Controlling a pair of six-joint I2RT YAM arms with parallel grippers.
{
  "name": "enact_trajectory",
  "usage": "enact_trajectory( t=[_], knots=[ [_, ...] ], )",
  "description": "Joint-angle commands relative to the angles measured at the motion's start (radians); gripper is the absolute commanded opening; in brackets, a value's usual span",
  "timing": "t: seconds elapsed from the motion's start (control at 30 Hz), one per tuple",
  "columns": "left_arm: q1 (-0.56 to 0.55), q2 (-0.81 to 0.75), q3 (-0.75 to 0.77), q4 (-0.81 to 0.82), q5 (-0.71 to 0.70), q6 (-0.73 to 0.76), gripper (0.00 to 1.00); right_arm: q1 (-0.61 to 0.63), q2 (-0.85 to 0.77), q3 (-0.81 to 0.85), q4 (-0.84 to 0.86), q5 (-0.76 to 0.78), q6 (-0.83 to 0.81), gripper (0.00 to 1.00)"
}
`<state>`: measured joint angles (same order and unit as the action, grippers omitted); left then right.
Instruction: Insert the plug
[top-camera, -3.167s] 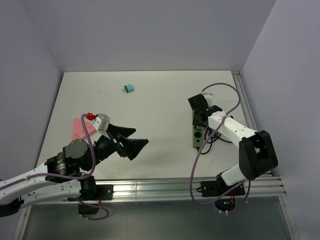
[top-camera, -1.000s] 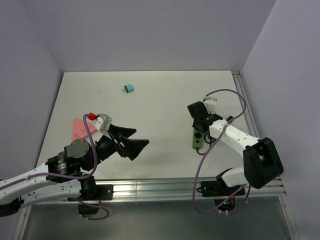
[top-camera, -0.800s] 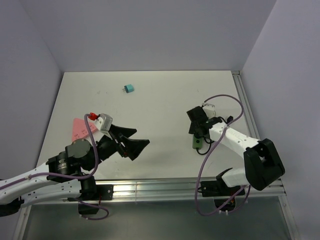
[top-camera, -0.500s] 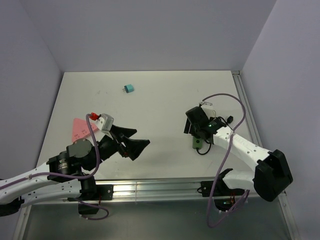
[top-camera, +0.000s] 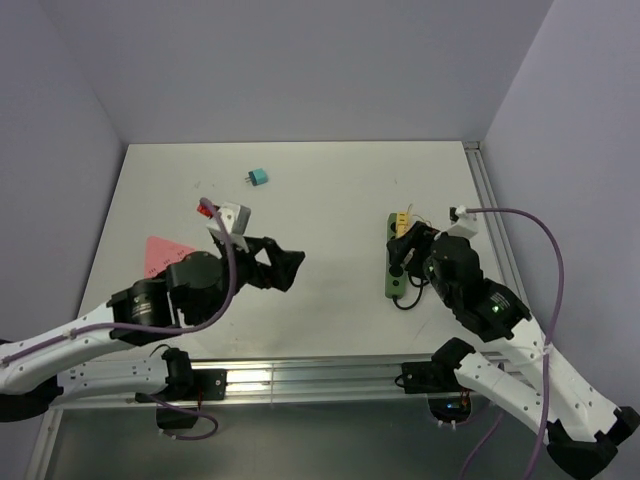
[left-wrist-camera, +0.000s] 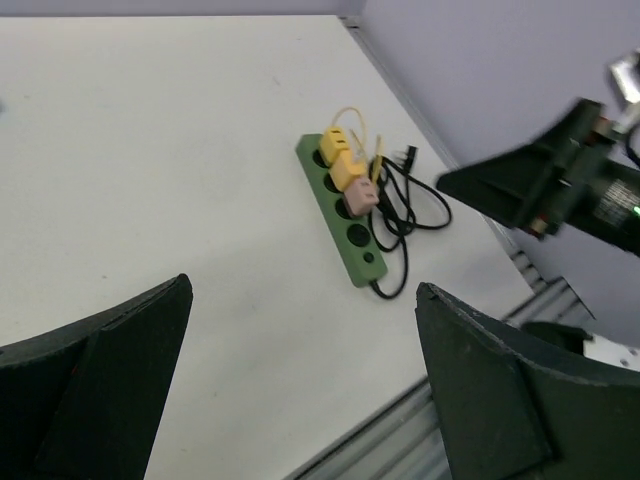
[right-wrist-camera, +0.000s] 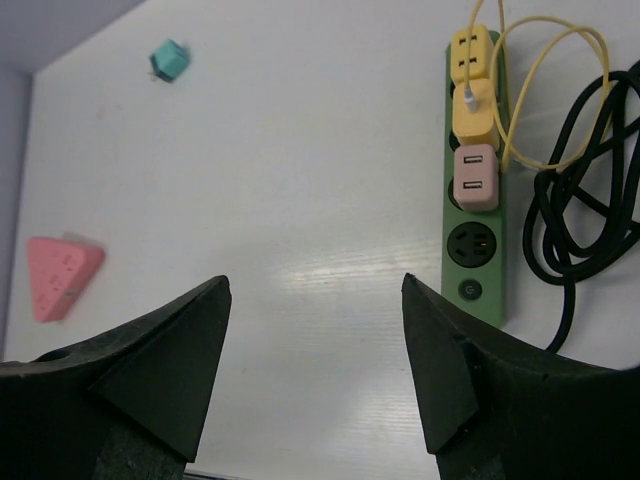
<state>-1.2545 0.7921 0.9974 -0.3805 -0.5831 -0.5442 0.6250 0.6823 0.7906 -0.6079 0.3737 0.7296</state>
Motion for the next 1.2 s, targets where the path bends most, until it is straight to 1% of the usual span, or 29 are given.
enact_trajectory(
  t=[0.0,0.03,0.07,0.1,0.13,0.17,0.23,0.27,0.3,0.33,0.37,0.43,0.47,0.53,0.6,0.63,0.67,0.7,0.73,0.77,0.8,0.83,0.87,0.9,0.93,1.0,1.07,1.1,1.17],
  knots=[
    [0.049,0.126,0.131,-0.110,-0.103,-0.013,0.99,0.004,-0.049,-0.011,-0.016,-0.010,0.019,0.76],
    [0.079,0.160,0.174,-0.135,-0.072,-0.011,0.99,0.004,-0.056,-0.013,-0.026,-0.007,0.019,0.76],
    [0.171,0.221,0.190,-0.138,0.019,-0.010,0.99,0.004,-0.062,-0.016,-0.027,-0.007,0.022,0.76],
    [0.229,0.246,0.198,-0.133,0.075,-0.019,0.99,0.004,-0.070,-0.021,-0.027,-0.007,0.021,0.76],
    [0.283,0.268,0.199,-0.123,0.115,-0.025,0.99,0.004,-0.073,-0.027,-0.026,-0.009,0.019,0.76],
    [0.373,0.306,0.193,-0.085,0.143,-0.031,0.99,0.002,-0.076,-0.039,-0.021,-0.015,0.017,0.75],
    [0.441,0.344,0.190,-0.046,0.175,-0.051,0.99,0.004,-0.076,-0.051,-0.010,-0.041,0.016,0.75],
    [0.501,0.399,0.199,-0.026,0.181,-0.056,1.00,0.004,-0.076,-0.057,-0.006,-0.051,0.017,0.75],
    [0.535,0.435,0.217,-0.023,0.212,-0.072,0.99,0.004,-0.078,-0.063,0.002,-0.070,0.016,0.75],
    [0.568,0.512,0.263,-0.027,0.241,-0.085,0.99,0.004,-0.081,-0.079,0.025,-0.078,0.011,0.75],
    [0.639,0.550,0.288,-0.029,0.268,-0.100,1.00,0.004,-0.082,-0.086,0.036,-0.082,0.004,0.75],
    [0.702,0.620,0.358,-0.034,0.336,-0.141,0.99,0.004,-0.079,-0.096,0.062,-0.091,-0.005,0.74],
    [0.742,0.678,0.378,-0.032,0.339,-0.152,0.99,0.004,-0.076,-0.102,0.069,-0.104,-0.015,0.74],
    [0.777,0.755,0.421,0.001,0.350,-0.152,0.99,0.004,-0.061,-0.106,0.085,-0.128,-0.038,0.74],
    [0.797,0.806,0.444,0.060,0.370,-0.105,0.99,0.004,-0.043,-0.111,0.086,-0.133,-0.050,0.74],
    [0.813,0.862,0.475,0.077,0.385,-0.082,1.00,0.004,-0.038,-0.117,0.095,-0.136,-0.065,0.74],
    [0.820,0.893,0.495,0.090,0.394,-0.033,1.00,0.004,-0.033,-0.123,0.106,-0.157,-0.071,0.74],
    [0.828,0.927,0.548,0.097,0.413,-0.007,0.99,0.004,-0.032,-0.129,0.128,-0.170,-0.081,0.74],
    [0.846,0.993,0.573,0.104,0.469,0.024,1.00,0.004,-0.027,-0.140,0.138,-0.182,-0.103,0.74],
    [0.853,1.024,0.595,0.118,0.486,0.097,0.99,0.004,-0.021,-0.145,0.149,-0.202,-0.117,0.74],
    [0.859,1.056,0.647,0.124,0.511,0.137,0.99,0.004,-0.015,-0.148,0.155,-0.211,-0.128,0.74],
    [0.872,1.119,0.677,0.123,0.547,0.179,0.99,0.004,-0.009,-0.149,0.158,-0.217,-0.156,0.74],
    [0.879,1.151,0.713,0.114,0.549,0.252,1.00,0.002,0.006,-0.148,0.160,-0.220,-0.170,0.74],
    [0.885,1.183,0.786,0.097,0.552,0.279,0.99,0.002,0.016,-0.140,0.151,-0.222,-0.183,0.74],
    [0.905,1.241,0.823,0.060,0.566,0.306,1.00,0.002,0.025,-0.137,0.145,-0.220,-0.203,0.74],
    [0.926,1.286,0.883,0.048,0.588,0.397,1.00,0.002,0.045,-0.130,0.135,-0.226,-0.220,0.74],
    [0.948,1.306,0.873,0.087,0.594,0.502,1.00,0.002,0.046,-0.125,0.135,-0.239,-0.233,0.74],
    [0.954,1.306,0.838,0.113,0.614,0.533,0.99,0.002,0.042,-0.125,0.148,-0.249,-0.236,0.74],
    [0.972,1.299,0.796,0.175,0.663,0.666,1.00,0.002,0.027,-0.139,0.166,-0.297,-0.239,0.74]
  ],
)
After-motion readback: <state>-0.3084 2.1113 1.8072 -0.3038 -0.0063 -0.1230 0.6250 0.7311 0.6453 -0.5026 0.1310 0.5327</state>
